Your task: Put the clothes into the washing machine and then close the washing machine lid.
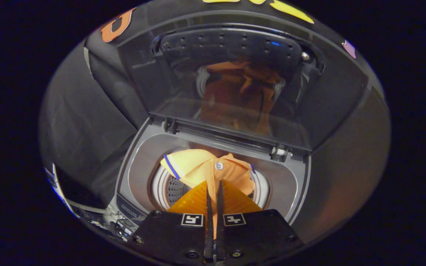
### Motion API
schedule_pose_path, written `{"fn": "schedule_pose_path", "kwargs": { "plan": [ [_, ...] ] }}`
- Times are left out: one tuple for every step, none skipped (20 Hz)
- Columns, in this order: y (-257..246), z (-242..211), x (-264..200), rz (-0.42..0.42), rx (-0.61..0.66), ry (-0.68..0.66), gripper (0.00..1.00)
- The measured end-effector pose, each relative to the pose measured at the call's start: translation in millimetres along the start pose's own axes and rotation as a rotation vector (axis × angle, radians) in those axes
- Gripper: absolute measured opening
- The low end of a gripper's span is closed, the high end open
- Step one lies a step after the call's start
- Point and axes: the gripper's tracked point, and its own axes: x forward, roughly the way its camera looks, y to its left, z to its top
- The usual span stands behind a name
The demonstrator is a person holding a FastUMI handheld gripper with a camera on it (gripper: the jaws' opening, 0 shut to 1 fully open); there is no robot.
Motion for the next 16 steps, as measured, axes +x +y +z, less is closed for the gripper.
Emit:
{"fn": "schedule_pose_path", "kwargs": {
  "plan": [
    [0,-4,4,-0.002,-0.001,0.009,0.07],
    [1,-8,7,-0.003,-0.003,0.016,0.07],
    [1,-11,12,-0.008,-0.003,0.021,0.07],
    [1,-14,15,-0.013,-0.003,0.026,0.07],
    [1,-17,18,-0.014,-0.002,0.031,0.07],
    [2,-20,21,-0.015,0.0,0.038,0.07],
    [2,-22,24,-0.017,0.001,0.044,0.07],
    [2,-25,26,-0.02,0.003,0.048,0.07],
    [1,-25,28,-0.025,0.003,0.048,0.06],
    [1,-26,30,-0.026,0.003,0.047,0.06],
    [-1,-26,31,-0.032,-0.002,0.055,0.07],
    [-2,-29,34,-0.018,0.001,0.065,0.09],
    [-4,-33,34,-0.009,0.031,0.089,0.41],
    [4,-35,35,0.021,0.053,0.123,0.72],
    [5,-44,37,0.029,0.076,0.136,1.0],
    [3,-47,40,0.032,0.089,0.136,1.0]
  ]
}}
